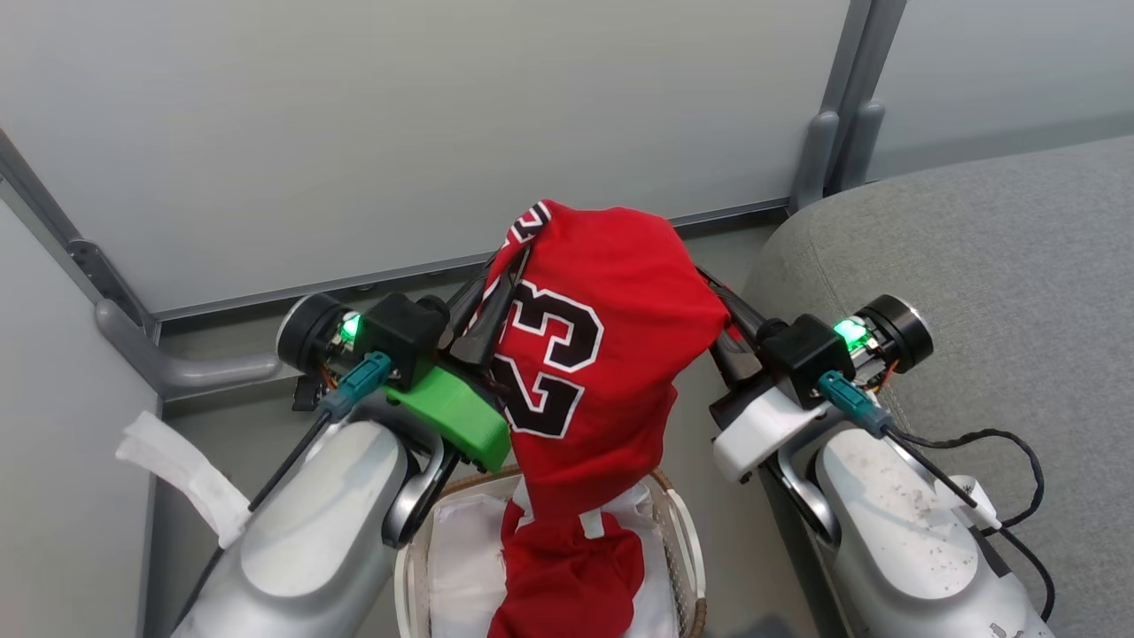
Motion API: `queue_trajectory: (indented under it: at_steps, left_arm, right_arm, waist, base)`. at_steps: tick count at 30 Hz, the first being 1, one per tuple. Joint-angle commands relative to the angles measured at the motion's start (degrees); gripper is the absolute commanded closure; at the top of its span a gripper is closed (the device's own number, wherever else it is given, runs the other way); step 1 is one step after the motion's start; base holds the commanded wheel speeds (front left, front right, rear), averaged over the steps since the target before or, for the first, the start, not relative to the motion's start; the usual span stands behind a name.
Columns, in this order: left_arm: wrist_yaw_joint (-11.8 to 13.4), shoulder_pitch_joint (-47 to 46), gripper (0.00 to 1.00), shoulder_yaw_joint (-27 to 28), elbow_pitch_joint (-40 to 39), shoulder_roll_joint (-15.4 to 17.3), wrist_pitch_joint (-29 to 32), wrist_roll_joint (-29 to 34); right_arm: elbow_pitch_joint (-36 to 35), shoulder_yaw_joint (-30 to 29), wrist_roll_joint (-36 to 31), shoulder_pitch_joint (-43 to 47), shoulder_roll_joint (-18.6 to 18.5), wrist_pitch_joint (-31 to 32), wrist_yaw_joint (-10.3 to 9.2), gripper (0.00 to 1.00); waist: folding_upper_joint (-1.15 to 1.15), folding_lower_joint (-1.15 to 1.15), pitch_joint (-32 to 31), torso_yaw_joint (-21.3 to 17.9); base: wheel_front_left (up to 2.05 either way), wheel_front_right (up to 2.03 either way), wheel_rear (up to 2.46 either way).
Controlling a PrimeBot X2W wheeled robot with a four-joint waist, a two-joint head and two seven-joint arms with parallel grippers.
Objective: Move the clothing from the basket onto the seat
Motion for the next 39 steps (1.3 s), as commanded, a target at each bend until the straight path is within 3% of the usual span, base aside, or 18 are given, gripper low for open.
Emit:
queue_trajectory:
  at_steps: [1,12,23,30,39]
  left_arm:
    - [0.1,1.9,0.0,1.1,0.1,-0.5,-0.1,-1.2]
    - [-0.8,12.0,0.0,7.7,0.9,-3.5,-0.1,0.4]
    - [-1.6,19.4,0.0,13.1,1.7,-6.4,-0.1,4.4]
    - [-2.1,20.9,0.0,14.8,0.6,-8.2,-0.1,6.8]
    - [-2.5,19.0,0.0,14.6,-0.6,-9.1,-0.1,9.0]
  right_arm:
    - [-0.5,-0.9,-0.6,0.6,-0.2,-0.1,-0.04,1.0]
    - [-2.3,-8.8,-3.0,2.3,-0.2,-0.1,-0.05,1.0]
    - [-2.4,-12.4,-4.2,3.8,-0.2,-0.1,-0.05,1.0]
    - [-3.1,-14.9,-5.3,2.8,-0.2,-0.1,-0.05,1.0]
    - [-4.8,-19.7,-7.2,1.5,-0.3,-0.1,-0.05,1.0]
  waist:
    - [0.0,0.0,0.1,-0.1]
    - [0.0,0.0,0.6,-0.7]
    - [0.0,0.0,1.3,-2.3]
    - [0.0,0.0,2.8,-6.8]
    - [0.0,0.0,7.0,-16.1]
  base:
    - [0.0,0.0,0.0]
    - [0.0,0.0,0.0]
    - [0.0,0.0,0.0]
    - [0.0,0.0,0.0]
    - [0.0,0.0,0.0]
